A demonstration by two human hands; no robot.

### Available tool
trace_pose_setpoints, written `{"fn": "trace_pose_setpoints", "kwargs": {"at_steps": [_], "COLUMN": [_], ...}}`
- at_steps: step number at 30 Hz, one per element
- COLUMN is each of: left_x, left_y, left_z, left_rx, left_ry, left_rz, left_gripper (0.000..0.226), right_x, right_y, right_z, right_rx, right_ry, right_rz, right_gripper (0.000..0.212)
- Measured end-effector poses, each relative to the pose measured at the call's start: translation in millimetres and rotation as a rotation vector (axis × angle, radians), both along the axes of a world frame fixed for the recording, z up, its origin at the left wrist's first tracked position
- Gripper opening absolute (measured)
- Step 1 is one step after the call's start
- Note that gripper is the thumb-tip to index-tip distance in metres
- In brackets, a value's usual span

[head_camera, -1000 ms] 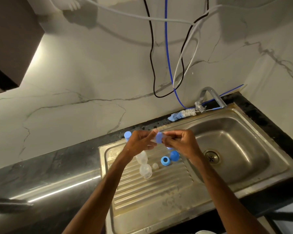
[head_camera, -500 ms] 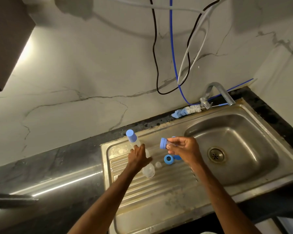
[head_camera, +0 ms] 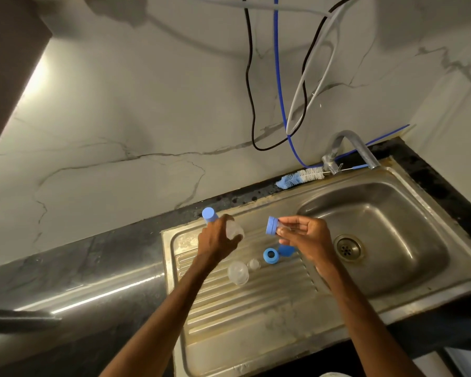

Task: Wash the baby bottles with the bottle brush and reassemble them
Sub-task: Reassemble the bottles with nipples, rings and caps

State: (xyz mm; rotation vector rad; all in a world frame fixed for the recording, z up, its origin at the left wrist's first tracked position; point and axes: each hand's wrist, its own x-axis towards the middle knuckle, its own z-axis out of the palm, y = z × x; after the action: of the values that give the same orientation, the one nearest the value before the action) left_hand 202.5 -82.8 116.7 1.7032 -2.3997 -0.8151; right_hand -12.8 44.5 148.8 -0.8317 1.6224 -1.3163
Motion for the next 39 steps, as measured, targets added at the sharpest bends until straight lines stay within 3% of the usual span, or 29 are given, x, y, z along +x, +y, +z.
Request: {"fn": "trace_pose_setpoints", "kwargs": {"at_steps": [2, 6, 9, 14, 18, 23, 27, 30, 35, 39], "left_x": [4, 4, -4, -16, -16, -18, -16, -16, -15, -14], "left_y": [-5, -5, 4, 23, 33, 42, 47, 52, 59, 64], "left_z": [17, 27, 38, 60, 72, 83, 90, 94, 102, 106], "left_rx": [0.189, 0.036, 0.129, 0.562, 0.743, 0.825, 0.811, 0.809, 0.77, 0.742], "left_ry": [0.223, 0.165, 0.333, 0.713, 0.873, 0.911, 0.937, 0.958, 0.97, 0.969], "left_rz": [0.003, 0.077, 0.114, 0.173, 0.175, 0.175, 0.177, 0.181, 0.173, 0.089], "left_gripper": [0.05, 0.053, 0.053, 0.036, 0.035, 0.036, 0.035, 0.033, 0.041, 0.05], "right_x": [-3, -12, -15, -20, -27, -26, -21, -16, -14, -10], "right_y": [2, 9, 14, 26, 34, 38, 40, 43, 44, 44], "right_z": [3, 13, 17, 13, 12, 22, 34, 39, 48, 57], "right_rx": [-0.012, -0.053, -0.067, -0.031, -0.029, -0.089, -0.161, -0.168, -0.1, -0.085], "right_ry": [-0.03, -0.038, -0.058, -0.029, 0.007, 0.044, -0.105, -0.174, -0.072, -0.076], "right_rz": [-0.016, -0.033, -0.042, -0.023, -0.016, 0.026, 0.083, 0.139, 0.157, 0.105], "right_gripper": [0.029, 0.026, 0.025, 0.028, 0.029, 0.036, 0.047, 0.043, 0.051, 0.037]}}
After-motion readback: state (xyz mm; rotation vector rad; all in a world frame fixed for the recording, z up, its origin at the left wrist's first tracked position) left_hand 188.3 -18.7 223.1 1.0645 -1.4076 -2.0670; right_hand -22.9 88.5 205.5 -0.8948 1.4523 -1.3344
